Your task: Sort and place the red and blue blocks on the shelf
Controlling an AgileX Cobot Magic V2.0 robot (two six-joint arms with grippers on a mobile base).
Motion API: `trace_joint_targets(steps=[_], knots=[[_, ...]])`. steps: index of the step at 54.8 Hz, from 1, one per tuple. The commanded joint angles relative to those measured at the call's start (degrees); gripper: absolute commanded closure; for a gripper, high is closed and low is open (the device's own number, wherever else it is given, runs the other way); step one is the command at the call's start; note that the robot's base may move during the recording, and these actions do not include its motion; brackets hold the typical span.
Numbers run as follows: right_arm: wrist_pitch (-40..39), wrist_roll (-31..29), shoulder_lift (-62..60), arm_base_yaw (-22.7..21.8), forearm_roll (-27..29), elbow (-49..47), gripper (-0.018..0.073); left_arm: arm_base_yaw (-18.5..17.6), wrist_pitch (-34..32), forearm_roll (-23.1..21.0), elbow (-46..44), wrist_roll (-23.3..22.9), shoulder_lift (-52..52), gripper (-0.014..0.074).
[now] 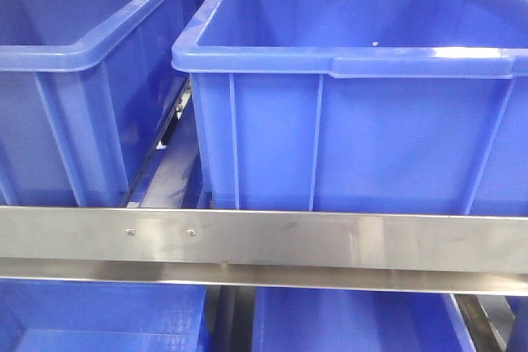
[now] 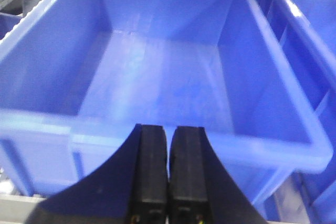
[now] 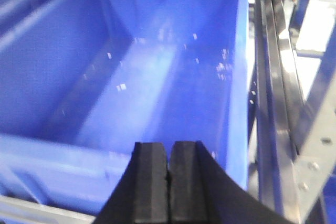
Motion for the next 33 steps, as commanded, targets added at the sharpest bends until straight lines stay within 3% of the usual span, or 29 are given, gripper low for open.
trace_joint_targets(steps=[1, 33], knots=[[-4.5, -0.1, 0.0, 0.0, -1.0, -1.3, 0.0491, -0.5, -5.6, 0.6, -1.3, 0.0, -0.1, 0.0513], [-5.0, -0.1, 0.1, 0.0, -1.0, -1.0, 0.0491, -0.5, -7.4, 1.3, -1.3, 0.0, -0.1, 0.0513]])
